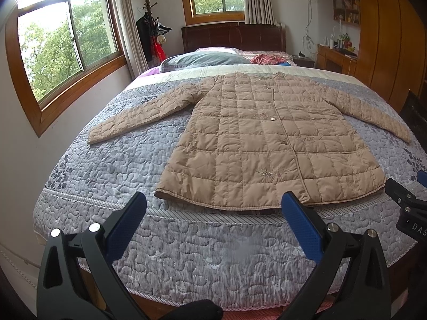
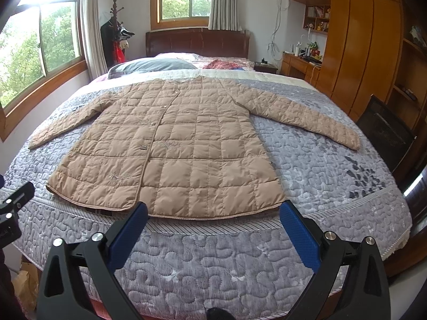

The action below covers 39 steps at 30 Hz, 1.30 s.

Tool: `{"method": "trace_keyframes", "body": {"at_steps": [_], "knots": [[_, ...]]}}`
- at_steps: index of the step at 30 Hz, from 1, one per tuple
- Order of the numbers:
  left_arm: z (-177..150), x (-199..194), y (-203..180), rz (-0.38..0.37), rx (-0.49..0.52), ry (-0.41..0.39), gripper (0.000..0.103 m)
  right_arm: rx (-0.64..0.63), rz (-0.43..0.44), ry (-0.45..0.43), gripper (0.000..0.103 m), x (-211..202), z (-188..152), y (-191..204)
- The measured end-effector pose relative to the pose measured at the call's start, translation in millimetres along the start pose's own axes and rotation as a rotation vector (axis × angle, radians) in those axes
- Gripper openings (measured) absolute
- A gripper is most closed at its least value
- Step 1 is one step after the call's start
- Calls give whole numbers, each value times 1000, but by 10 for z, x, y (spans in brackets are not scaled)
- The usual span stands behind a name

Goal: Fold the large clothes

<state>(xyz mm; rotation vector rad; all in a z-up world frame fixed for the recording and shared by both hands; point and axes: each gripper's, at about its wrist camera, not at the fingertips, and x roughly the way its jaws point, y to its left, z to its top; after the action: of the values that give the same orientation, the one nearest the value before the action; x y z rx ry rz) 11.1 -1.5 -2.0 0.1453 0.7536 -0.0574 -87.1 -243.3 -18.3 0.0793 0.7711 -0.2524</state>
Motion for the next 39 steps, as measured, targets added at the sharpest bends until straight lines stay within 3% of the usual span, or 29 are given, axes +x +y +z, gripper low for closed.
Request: {"method": "trace_keyframes", "body": {"at_steps": [6, 11, 15, 20, 25, 28, 32, 39], "knots": [[93, 267, -80, -43, 34, 40, 100, 26, 4, 27, 99, 215, 123, -176], [364, 846, -174, -145, 60, 184, 100, 117, 7, 121, 99, 642, 388, -690], [722, 1372, -409, -185, 121, 283, 100, 249, -16, 194, 99, 1040, 652, -1359], [1279, 1970, -873, -232, 175, 329, 100, 457, -74, 230, 99, 1553, 966, -2460], [1792, 2519, -1346, -328, 127, 352, 100, 593, -146, 273, 99, 2000, 1129, -3500], [1967, 2741, -1626, -335, 130, 351, 100, 649, -172, 301, 99, 2222, 1155, -4043], [2090, 3038, -2096, -343, 204, 328, 100, 701, -170, 330, 99, 2486, 1109, -4494], [2159, 3424, -2344, -388, 161, 368, 99, 767, -64, 310, 98, 2845, 1064, -4857]]}}
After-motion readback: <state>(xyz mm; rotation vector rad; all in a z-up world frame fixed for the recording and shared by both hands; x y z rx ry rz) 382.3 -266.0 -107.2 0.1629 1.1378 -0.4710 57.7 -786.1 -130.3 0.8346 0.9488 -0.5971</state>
